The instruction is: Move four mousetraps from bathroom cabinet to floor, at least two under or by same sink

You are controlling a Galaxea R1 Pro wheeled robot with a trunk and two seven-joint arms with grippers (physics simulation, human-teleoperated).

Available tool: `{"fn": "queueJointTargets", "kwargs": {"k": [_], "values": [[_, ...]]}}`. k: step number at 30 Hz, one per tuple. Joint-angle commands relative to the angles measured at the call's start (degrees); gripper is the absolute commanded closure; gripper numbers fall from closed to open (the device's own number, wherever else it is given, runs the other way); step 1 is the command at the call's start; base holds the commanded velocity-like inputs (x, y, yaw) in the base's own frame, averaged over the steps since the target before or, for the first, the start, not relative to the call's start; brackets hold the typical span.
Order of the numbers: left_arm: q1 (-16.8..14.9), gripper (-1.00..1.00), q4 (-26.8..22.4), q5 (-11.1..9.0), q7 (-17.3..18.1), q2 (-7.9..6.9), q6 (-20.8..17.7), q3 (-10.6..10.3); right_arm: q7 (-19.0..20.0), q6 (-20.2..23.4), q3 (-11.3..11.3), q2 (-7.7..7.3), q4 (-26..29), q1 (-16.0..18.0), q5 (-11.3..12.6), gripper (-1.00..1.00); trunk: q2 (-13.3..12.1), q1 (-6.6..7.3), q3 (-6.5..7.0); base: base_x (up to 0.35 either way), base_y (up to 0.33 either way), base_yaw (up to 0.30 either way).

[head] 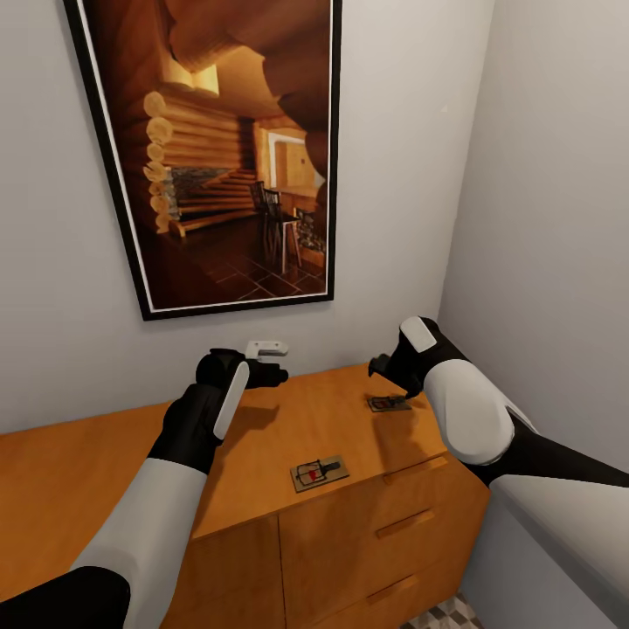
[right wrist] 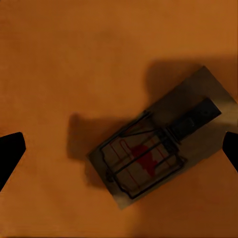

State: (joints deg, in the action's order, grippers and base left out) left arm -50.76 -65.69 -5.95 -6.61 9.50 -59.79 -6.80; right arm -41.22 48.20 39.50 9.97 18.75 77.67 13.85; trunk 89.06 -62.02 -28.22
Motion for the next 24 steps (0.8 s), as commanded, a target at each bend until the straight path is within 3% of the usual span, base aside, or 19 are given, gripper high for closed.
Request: {"fn": "queueJointTargets", "kwargs": {"k": [1, 24], "values": [[0.0, -1.00, 0.0, -0.6, -0.6, -0.01, -0.2, -0.1, -0.2, 0.0, -0.1, 0.03, 0.1, 0.0, 0.7, -1.00, 0.0, 0.00, -0.07, 0.000, 0.000, 0.000], [0.0, -1.00, 0.0, -0.6, -0.6, 0.07, -0.2, -0.1, 0.3, 0.0, -0.4, 0.03, 0.0, 0.0, 0.5, -1.00, 0.0, 0.00, -0.07, 0.000, 0.000, 0.000]]}}
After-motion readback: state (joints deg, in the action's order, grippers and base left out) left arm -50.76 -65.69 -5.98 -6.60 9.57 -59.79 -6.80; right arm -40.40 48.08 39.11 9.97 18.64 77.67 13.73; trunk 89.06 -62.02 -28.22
